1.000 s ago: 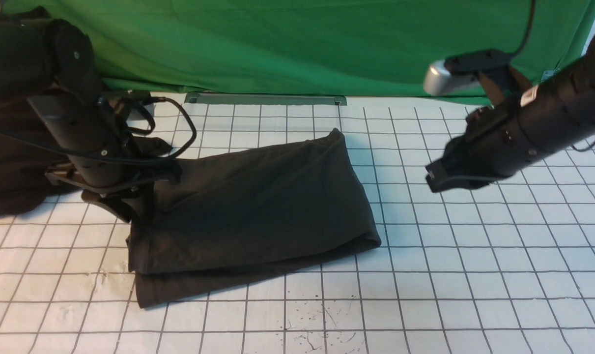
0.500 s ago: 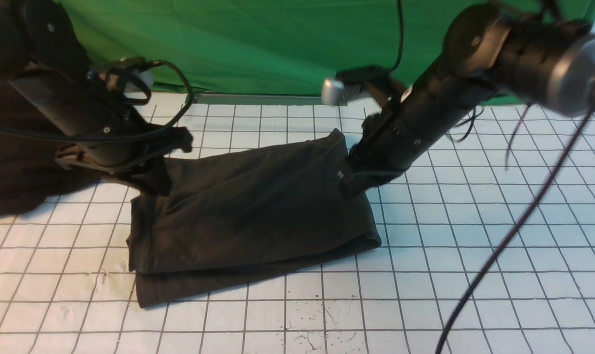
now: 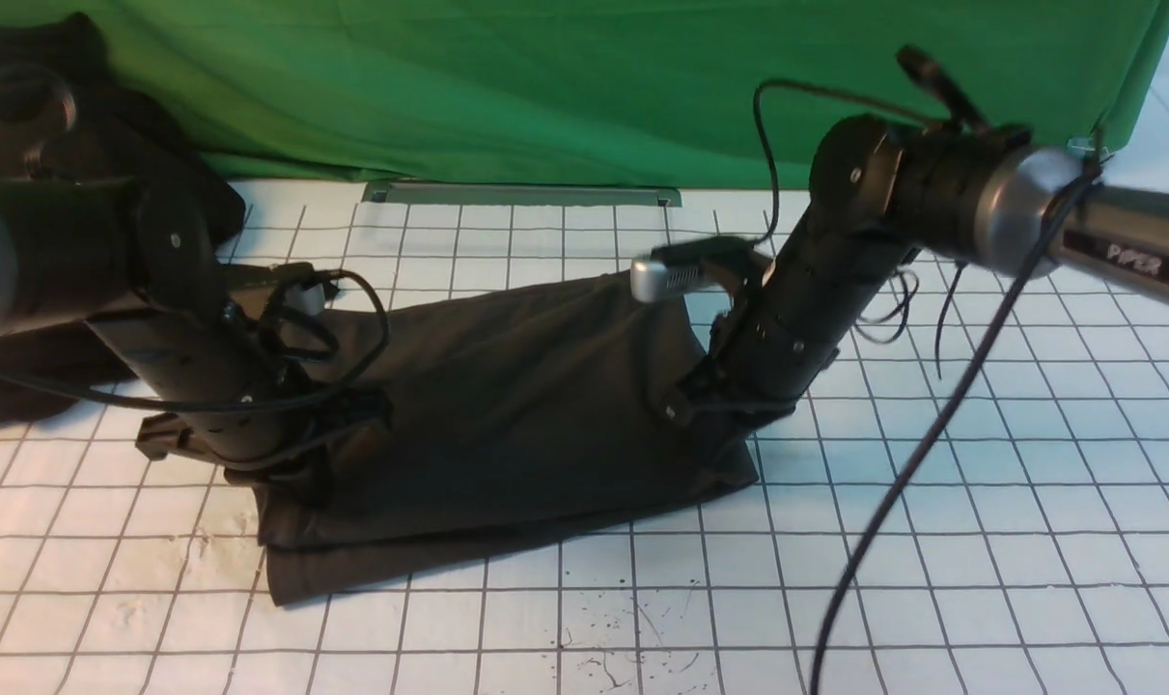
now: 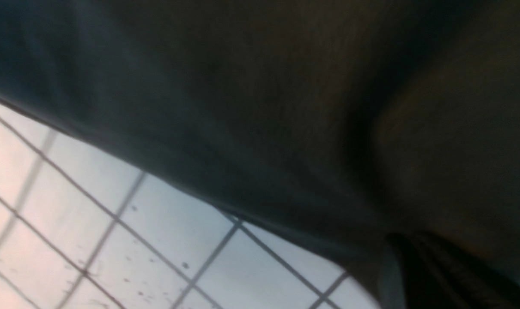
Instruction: Fold a long-sleeved shirt over a white checkered tablecloth.
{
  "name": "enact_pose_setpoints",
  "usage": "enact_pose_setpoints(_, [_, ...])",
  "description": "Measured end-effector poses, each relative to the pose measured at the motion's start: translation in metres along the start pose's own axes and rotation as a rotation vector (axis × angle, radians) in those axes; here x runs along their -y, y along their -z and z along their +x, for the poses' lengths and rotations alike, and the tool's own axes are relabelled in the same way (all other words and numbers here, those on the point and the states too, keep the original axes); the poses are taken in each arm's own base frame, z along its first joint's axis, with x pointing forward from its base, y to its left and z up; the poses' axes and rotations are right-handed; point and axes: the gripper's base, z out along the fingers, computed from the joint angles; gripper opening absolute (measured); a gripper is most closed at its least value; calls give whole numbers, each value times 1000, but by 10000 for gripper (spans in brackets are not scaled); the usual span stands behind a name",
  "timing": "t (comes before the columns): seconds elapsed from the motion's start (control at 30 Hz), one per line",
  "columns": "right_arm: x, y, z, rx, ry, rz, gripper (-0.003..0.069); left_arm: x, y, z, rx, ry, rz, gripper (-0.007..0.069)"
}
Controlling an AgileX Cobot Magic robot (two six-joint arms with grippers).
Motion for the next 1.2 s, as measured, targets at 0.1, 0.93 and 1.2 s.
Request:
enact_pose_setpoints(0.1, [-7, 38, -11, 124, 24, 21, -1, -1, 6, 0, 13, -2, -1, -7])
enact_pose_setpoints(0.93, [39, -18, -88, 234, -11, 55, 5, 3, 36, 7, 43, 10, 33, -7])
enact_pose_setpoints(1.2, [59, 124, -71, 344, -60, 187, 10, 5, 122, 30, 233, -54, 19, -6])
